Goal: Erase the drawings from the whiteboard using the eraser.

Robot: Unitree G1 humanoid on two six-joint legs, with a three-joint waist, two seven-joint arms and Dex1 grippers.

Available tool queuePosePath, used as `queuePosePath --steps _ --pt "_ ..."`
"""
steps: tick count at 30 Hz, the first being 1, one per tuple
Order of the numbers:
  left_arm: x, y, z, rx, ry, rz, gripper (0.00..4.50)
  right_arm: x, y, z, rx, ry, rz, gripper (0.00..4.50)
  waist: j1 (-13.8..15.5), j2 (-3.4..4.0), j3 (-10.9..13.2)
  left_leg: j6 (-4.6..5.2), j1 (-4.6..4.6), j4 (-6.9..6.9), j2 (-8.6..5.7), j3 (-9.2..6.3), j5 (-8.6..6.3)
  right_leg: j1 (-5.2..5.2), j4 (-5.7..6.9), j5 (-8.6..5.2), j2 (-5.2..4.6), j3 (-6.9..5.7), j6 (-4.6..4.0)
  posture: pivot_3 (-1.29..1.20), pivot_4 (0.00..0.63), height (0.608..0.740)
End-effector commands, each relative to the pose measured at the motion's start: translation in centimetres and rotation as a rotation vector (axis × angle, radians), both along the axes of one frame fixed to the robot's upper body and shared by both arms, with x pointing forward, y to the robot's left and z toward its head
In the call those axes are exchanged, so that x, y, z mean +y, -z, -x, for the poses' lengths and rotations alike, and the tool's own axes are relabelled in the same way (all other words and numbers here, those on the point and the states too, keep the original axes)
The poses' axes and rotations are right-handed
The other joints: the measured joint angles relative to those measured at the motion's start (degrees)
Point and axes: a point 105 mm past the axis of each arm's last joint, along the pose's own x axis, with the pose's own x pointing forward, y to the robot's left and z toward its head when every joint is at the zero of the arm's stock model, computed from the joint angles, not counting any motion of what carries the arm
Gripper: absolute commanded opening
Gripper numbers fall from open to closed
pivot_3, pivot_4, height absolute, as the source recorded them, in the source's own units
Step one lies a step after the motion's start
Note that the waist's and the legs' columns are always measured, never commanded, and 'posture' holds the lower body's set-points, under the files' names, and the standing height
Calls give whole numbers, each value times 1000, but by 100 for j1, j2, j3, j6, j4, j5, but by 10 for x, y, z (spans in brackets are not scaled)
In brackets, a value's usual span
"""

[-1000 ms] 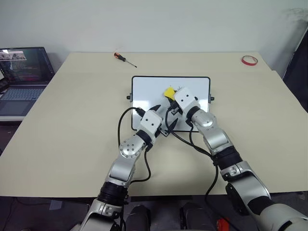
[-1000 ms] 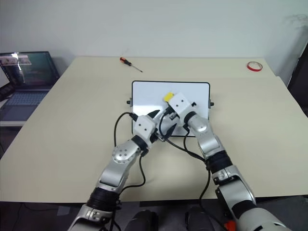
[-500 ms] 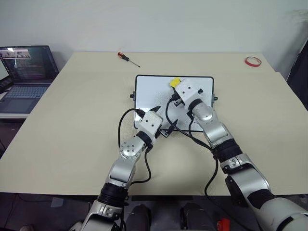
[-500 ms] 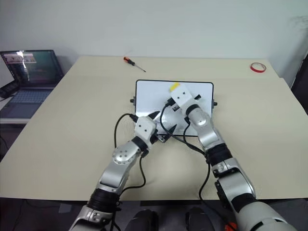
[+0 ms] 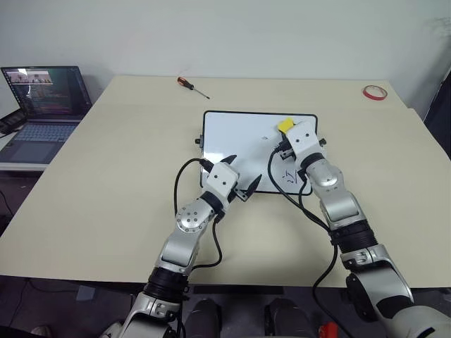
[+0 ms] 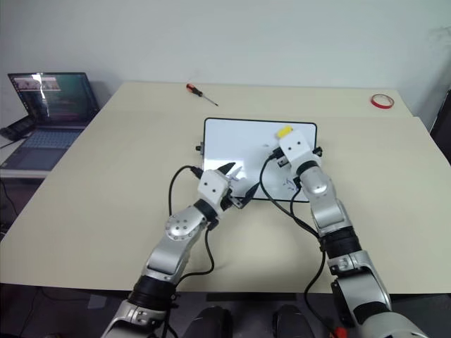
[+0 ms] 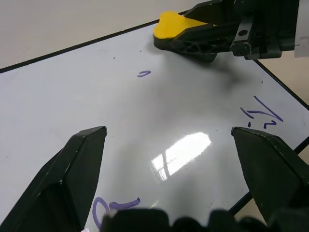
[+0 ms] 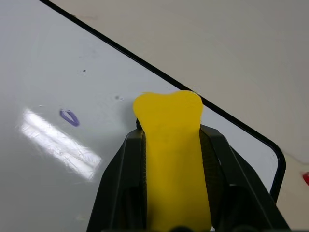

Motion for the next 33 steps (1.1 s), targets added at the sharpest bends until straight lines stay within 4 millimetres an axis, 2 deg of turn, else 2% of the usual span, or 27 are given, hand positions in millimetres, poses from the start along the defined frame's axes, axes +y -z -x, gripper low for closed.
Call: queuePosePath --steps 1,6,10,15,24,33 --pt "-5 -14 3 -52 28 10 4500 3 16 -3 78 -6 -15 1146 -12 0 0 0 1 0 0 2 0 0 0 0 0 1 0 0 150 740" --pt "-2 -13 4 -51 20 4 4500 44 22 15 84 -207 -11 1146 -105 0 0 0 6 -3 4 8 0 0 0 0 2 9 0 0 150 740" --pt "0 -13 3 -48 11 5 4500 58 29 25 103 -283 9 1146 -167 0 0 0 6 -9 8 9 0 -5 0 0 6 12 0 0 150 740" --pt "1 -13 2 -47 4 6 4500 57 28 24 98 -274 17 1146 -158 0 0 0 5 -7 6 8 0 -4 0 0 5 11 0 0 150 740" --pt "-1 -13 2 -46 10 7 4500 32 -4 -4 -38 -66 35 1146 -138 0 1 -1 5 -6 5 5 0 -4 2 0 5 8 0 0 150 740" --pt "-3 -13 2 -46 14 3 4500 36 3 3 -34 -89 40 1146 -121 0 1 0 -5 -7 3 4 0 -9 -5 0 0 6 0 0 150 740"
